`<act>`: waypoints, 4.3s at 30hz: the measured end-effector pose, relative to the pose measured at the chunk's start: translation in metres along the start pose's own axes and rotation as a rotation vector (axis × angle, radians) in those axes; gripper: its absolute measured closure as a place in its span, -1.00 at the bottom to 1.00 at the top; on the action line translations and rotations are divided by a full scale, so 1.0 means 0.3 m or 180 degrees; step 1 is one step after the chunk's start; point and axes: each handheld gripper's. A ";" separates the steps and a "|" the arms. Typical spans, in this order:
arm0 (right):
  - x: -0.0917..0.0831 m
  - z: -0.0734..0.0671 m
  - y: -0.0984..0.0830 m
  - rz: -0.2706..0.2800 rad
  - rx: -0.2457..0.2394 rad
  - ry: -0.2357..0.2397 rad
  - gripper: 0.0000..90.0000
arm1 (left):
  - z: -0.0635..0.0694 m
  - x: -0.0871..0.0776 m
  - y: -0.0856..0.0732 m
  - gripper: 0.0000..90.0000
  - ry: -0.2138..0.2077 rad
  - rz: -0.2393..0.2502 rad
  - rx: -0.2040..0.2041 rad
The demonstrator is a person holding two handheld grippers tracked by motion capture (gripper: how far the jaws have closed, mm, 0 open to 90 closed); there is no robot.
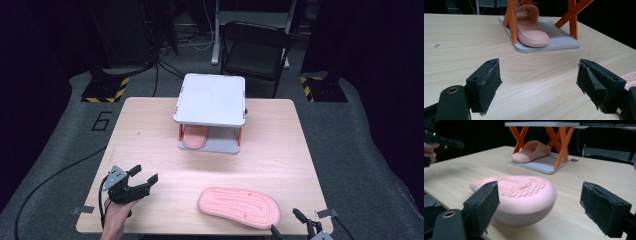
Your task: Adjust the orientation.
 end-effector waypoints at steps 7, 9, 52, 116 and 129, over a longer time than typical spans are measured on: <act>0.083 -0.013 -0.017 -0.0218 -0.0184 -0.0008 -0.68 | 0.001 -0.009 0.023 -0.58 -0.0009 0.0109 -0.0019; 0.113 -0.004 -0.014 -0.0204 -0.0181 0.0014 -0.69 | -0.003 -0.012 0.028 -0.57 0.0013 0.0127 -0.0036; 0.363 0.054 -0.004 -0.0169 0.0418 -0.0149 -0.58 | -0.030 -0.026 0.037 -0.55 0.0105 0.0212 -0.0160; 0.674 -0.083 0.029 -0.0589 -0.0182 0.0331 -0.51 | -0.065 -0.063 0.035 -0.51 0.0206 0.0227 -0.0284; 0.672 0.010 0.004 -0.0890 -0.0255 0.0135 0.82 | -0.080 -0.081 0.040 -0.51 0.0241 0.0260 -0.0339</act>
Point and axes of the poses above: each handheld gripper's, and its own axes: x roughly forward along the jaws, y roughly out of its top, z roughly to its right, and after that the axes turned 12 degrees about -x, right-handed
